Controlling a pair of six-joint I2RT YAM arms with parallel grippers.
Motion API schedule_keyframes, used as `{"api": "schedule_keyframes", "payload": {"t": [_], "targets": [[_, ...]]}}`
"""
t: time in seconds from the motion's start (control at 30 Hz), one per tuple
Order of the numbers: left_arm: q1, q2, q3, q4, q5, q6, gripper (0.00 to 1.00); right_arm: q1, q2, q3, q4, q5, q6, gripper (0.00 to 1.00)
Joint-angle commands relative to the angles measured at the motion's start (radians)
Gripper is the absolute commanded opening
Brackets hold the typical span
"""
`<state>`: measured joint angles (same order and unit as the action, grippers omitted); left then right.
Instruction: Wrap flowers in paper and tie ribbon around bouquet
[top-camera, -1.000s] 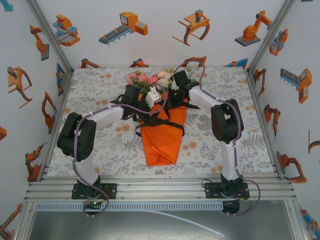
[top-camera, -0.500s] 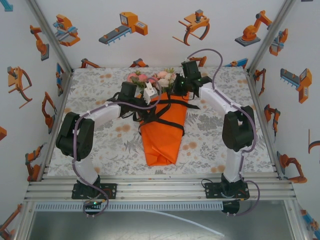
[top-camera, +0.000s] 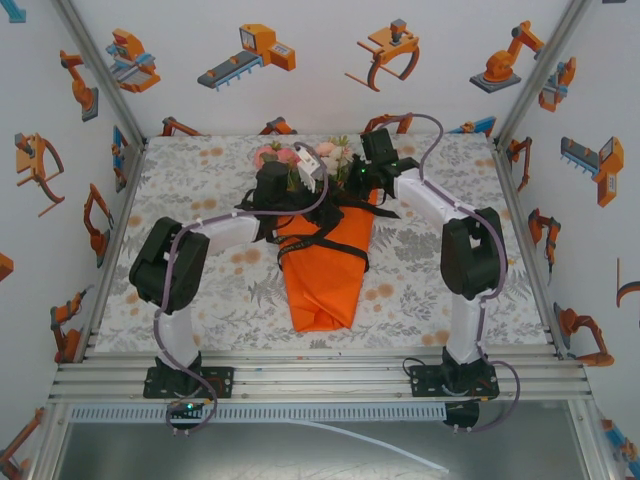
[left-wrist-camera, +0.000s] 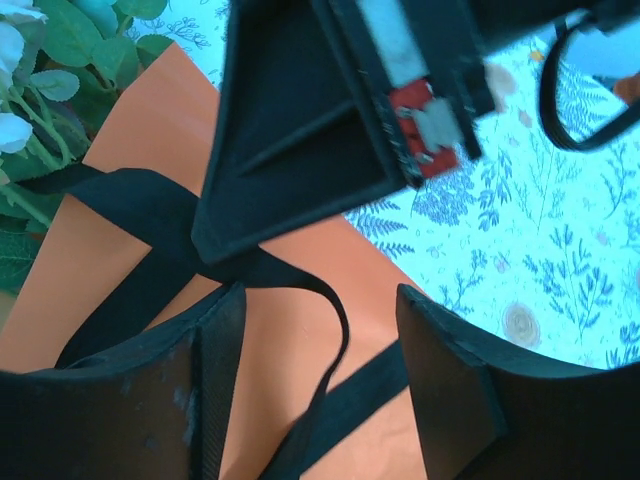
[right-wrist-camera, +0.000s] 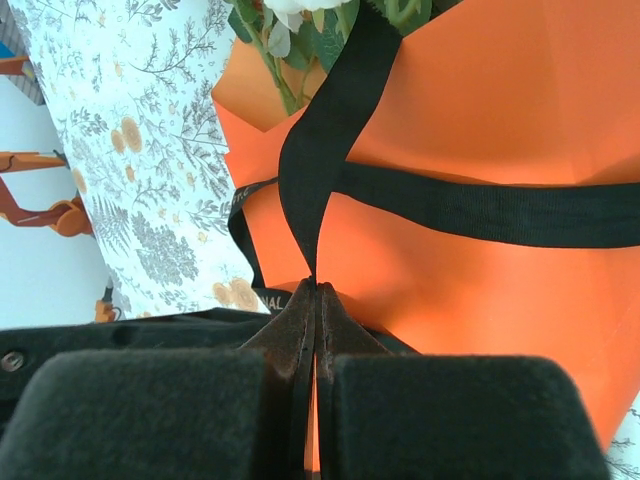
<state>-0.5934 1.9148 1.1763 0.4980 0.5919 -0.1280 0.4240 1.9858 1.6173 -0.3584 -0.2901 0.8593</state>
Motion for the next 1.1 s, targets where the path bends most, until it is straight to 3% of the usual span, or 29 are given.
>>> {"api": "schedule_keyframes", "payload": {"t": [0.0,0.1,0.23,0.27,0.4,0.5,0.63,0.73,0.93,1.07], "targets": [[-0.013,0.035,0.031,0.093,0.023,-0.114,0.5,0.001,-0.035,-0.013,0.015,-0.014,0.032,0.0],[-0.014,0.04,0.042,0.036,0.023,-0.094,0.34,0.001,-0.045,-0.016,0.013,-0.01,0.032,0.0],[-0.014,0.023,0.048,-0.04,-0.015,-0.039,0.0,0.0,-0.058,-0.014,0.009,-0.014,0.026,0.0],[-0.012,0.016,0.047,-0.058,-0.034,-0.027,0.0,0.0,-0.062,-0.015,0.006,-0.01,0.015,0.02],[0.012,-0.04,0.032,-0.153,-0.133,0.002,0.0,-0.033,-0.127,-0.072,-0.002,0.033,-0.1,0.27],[0.032,-0.108,0.015,-0.257,-0.227,0.063,0.0,-0.044,-0.215,-0.203,0.082,0.054,-0.293,0.35],[0.051,-0.178,0.017,-0.378,-0.316,0.136,0.0,-0.016,-0.32,-0.42,0.285,-0.105,-0.581,0.41],[0.057,-0.193,0.02,-0.452,-0.347,0.197,0.0,0.037,-0.331,-0.475,0.285,-0.153,-0.767,0.47],[0.076,-0.213,-0.022,-0.418,-0.312,0.185,0.0,0.076,-0.206,-0.383,0.139,-0.146,-0.839,0.47],[0.081,-0.212,-0.021,-0.407,-0.278,0.184,0.0,0.092,-0.147,-0.35,0.084,-0.208,-0.863,0.47]]}}
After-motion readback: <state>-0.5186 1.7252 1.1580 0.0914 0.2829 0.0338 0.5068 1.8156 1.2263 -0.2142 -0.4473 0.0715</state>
